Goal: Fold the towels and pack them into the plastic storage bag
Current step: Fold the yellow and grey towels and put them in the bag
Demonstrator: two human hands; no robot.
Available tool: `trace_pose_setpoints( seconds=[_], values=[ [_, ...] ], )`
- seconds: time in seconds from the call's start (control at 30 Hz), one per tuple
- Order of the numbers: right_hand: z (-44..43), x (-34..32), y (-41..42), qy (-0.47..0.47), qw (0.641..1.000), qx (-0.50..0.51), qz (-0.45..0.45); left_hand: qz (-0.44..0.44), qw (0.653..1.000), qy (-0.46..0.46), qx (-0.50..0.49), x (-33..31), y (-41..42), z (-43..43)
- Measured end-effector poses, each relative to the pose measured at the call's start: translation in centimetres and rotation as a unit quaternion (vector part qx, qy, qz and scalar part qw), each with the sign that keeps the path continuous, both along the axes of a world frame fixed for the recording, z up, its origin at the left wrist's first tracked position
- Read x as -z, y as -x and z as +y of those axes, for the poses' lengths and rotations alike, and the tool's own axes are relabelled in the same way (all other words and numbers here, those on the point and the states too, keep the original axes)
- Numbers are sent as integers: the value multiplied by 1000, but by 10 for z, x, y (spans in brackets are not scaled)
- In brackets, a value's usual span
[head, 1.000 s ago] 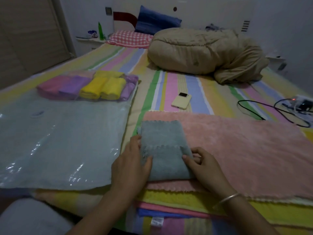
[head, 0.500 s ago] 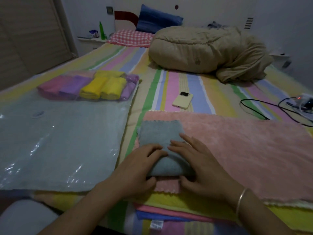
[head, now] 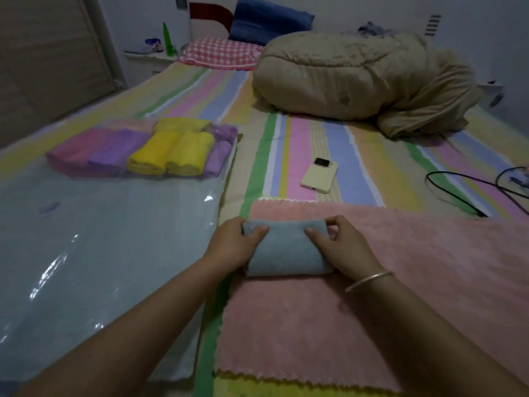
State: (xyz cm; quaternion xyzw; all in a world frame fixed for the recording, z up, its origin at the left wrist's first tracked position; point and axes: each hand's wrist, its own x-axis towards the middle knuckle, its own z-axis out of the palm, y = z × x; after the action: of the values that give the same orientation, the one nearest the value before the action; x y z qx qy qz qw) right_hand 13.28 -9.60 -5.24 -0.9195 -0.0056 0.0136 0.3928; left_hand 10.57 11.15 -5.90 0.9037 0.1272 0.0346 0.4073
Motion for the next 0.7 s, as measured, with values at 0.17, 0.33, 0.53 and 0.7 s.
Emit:
trace_pose_setpoints(
  seconds=[0.17,0.33,0.53,0.7],
  values=[
    [11,-13,-5,216,976,-13,27,14,998,-55,9,10,-9,-4],
    [18,-33,-9,131,980,-2,151,13,992,-113,47,1,-9,-2],
    [21,-39,17,-72,986,40,146,-97,929,-247,257,-38,-21,9],
    [38,-65,53,-171,985,-13,28,100,853,-144,491,-90,-19,20]
  ],
)
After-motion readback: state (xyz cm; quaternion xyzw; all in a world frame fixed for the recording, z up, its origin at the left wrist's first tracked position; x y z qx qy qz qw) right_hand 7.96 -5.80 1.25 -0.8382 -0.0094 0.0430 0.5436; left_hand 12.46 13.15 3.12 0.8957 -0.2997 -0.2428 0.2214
